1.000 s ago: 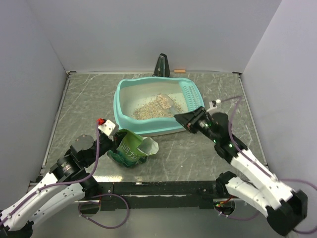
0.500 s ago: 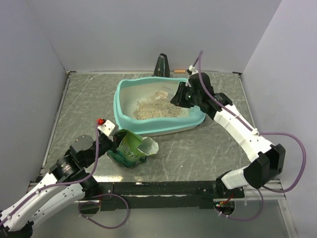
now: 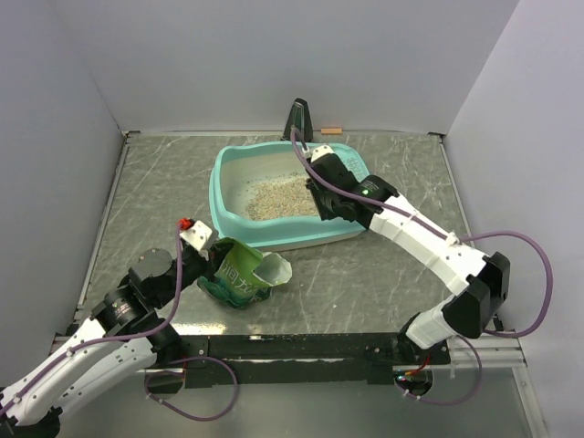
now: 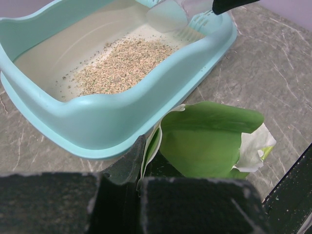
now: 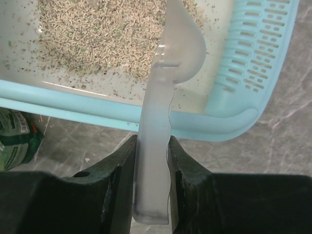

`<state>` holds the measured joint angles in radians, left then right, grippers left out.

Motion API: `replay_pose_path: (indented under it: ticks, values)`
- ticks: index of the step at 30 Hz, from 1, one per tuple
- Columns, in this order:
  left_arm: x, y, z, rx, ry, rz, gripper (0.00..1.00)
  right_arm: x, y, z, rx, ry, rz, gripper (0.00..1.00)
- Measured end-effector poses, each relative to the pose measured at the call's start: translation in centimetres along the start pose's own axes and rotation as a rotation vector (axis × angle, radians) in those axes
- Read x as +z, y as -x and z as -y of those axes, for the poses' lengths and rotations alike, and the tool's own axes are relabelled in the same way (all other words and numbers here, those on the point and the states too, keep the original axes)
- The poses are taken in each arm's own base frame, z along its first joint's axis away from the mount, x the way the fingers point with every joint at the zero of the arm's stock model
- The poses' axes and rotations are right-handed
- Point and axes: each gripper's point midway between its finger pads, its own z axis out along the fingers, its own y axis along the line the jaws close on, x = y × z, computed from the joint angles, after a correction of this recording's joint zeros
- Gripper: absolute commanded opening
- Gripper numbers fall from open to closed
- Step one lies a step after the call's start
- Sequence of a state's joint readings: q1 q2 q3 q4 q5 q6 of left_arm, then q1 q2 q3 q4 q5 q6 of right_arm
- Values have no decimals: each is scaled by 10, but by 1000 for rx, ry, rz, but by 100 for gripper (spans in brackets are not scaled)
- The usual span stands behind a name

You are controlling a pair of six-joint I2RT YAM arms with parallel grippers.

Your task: Fill the litter box with clean litter

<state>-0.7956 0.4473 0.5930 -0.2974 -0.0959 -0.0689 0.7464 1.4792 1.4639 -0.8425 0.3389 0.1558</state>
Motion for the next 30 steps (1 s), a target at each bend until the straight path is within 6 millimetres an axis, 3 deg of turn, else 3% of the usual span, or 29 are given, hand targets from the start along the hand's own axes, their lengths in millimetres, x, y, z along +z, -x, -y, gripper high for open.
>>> replay_pose_path:
  ticks: [5, 10, 13, 19, 24, 30]
  values:
    - [0, 0, 0, 0, 0, 0, 1, -32, 16, 1, -10, 15, 69, 0]
    - [0, 0, 0, 0, 1, 0, 1, -97, 37, 4, 37, 110, 197, 0]
    - [0, 0, -1, 0, 5, 1, 1, -137, 36, 5, 72, 205, 245, 0]
    - [0, 0, -1, -4, 9, 1, 1, -183, 3, -18, 98, 459, 207, 0]
    - [0, 0, -2, -4, 12, 1, 1, -202, -37, -47, 99, 676, 90, 0]
    - [0, 0, -2, -4, 15, 2, 1, -215, -67, -67, 129, 835, -1, 0]
